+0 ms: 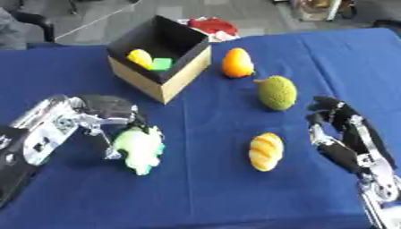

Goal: Pick up objects on the table and place them in the box.

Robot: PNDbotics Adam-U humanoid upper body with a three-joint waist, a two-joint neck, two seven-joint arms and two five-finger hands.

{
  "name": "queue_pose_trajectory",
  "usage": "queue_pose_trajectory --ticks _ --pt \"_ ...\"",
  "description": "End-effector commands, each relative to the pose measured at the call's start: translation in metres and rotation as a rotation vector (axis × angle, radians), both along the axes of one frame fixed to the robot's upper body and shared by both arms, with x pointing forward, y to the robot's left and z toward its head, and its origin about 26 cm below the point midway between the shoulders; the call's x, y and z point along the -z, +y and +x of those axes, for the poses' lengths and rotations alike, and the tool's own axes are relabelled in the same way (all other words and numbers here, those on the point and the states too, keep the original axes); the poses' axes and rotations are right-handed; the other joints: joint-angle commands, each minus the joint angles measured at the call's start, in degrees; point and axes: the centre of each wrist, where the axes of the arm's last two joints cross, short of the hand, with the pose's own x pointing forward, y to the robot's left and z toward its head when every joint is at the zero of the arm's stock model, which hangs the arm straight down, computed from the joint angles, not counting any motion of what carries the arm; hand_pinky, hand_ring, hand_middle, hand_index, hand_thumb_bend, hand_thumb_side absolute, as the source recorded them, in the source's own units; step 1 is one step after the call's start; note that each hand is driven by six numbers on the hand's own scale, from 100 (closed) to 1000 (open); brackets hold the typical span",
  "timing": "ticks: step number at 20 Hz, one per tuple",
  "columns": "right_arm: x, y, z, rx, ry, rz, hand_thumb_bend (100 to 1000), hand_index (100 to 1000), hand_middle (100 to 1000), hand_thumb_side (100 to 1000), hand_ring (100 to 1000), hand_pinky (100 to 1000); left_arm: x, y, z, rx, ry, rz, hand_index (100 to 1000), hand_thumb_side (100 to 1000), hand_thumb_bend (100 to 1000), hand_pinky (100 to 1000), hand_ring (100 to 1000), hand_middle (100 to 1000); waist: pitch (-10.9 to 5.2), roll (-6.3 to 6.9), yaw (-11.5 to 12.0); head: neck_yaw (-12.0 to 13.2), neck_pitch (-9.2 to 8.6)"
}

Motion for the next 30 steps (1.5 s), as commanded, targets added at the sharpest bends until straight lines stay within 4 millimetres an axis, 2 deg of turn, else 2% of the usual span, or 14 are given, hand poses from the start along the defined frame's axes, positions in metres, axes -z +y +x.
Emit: queue_pose_trajectory --ticks 1,4,6,9,12,17,20,21,22,23,25,28,30 --pt "-0.006 -0.002 0.000 0.005 -0.019 -0.007 100 821 669 200 662 827 -0.037 0.008 -0.002 -0.050 -0.100 -0.118 593 100 265 597 434 389 -1.61 -0.18 0.12 -0.25 0.22" --pt "-0.005 -0.002 0.000 0.005 -0.015 -0.005 100 821 669 202 662 827 -0.076 0.011 -0.005 -0.122 -0.203 -0.234 599 100 297 606 439 392 -1.71 -0.14 0.28 -0.38 0.22" --pt "-0.004 -0.002 -0.001 0.006 -0.012 -0.004 100 821 669 202 661 826 -0.097 0.014 -0.001 -0.199 -0.259 -0.290 607 100 316 611 443 396 -1.83 -0.17 0.35 -0.43 0.22" --pt "-0.002 -0.001 -0.001 0.003 -0.007 0.000 100 821 669 204 661 826 -0.112 0.013 0.020 -0.323 -0.319 -0.345 625 100 339 623 457 411 -1.99 -0.26 0.33 -0.08 0.22" --pt "-0.001 0.002 -0.002 -0.010 -0.001 0.008 100 821 669 207 661 826 -0.110 0.008 0.047 -0.443 -0.353 -0.377 631 100 350 626 460 414 -1.99 -0.55 0.05 0.10 0.22" --pt "0.000 0.006 -0.001 -0.023 0.003 0.019 100 821 668 209 660 825 -0.090 0.002 0.086 -0.643 -0.388 -0.428 647 100 374 643 470 426 -1.74 -1.04 -0.79 0.94 0.22" --pt "-0.001 0.008 -0.001 -0.034 0.003 0.025 100 821 668 210 660 825 -0.075 -0.001 0.100 -0.749 -0.410 -0.457 703 100 388 678 525 489 -1.54 -1.28 -1.43 1.68 0.22" --pt "-0.001 0.009 -0.001 -0.039 0.003 0.027 100 821 668 210 660 825 -0.071 -0.002 0.102 -0.772 -0.417 -0.468 724 100 409 689 547 515 -1.49 -1.34 -1.62 1.85 0.22" --pt "-0.001 0.010 -0.001 -0.043 0.003 0.029 100 821 668 210 660 825 -0.067 -0.004 0.104 -0.791 -0.425 -0.483 761 100 467 708 588 559 -1.43 -1.42 -1.83 2.02 0.22" --pt "-0.002 0.011 0.000 -0.046 0.002 0.030 100 821 668 210 660 825 -0.064 -0.005 0.106 -0.804 -0.436 -0.498 807 166 549 727 624 601 -1.38 -1.46 -1.99 2.14 0.22" --pt "-0.002 0.011 0.000 -0.046 0.001 0.032 100 821 668 210 660 825 -0.062 -0.005 0.106 -0.811 -0.469 -0.526 880 355 736 759 689 688 -1.33 -1.48 -2.21 2.17 0.22" --pt "-0.002 0.010 0.000 -0.041 0.001 0.031 100 821 668 210 660 826 -0.064 -0.002 0.105 -0.820 -0.503 -0.556 921 454 848 803 749 766 -1.34 -1.38 -2.16 1.91 0.22" --pt "-0.002 0.010 0.000 -0.038 0.000 0.031 100 821 667 211 660 826 -0.068 0.003 0.103 -0.830 -0.516 -0.588 923 488 866 809 757 784 -1.38 -1.32 -2.01 1.70 0.22"
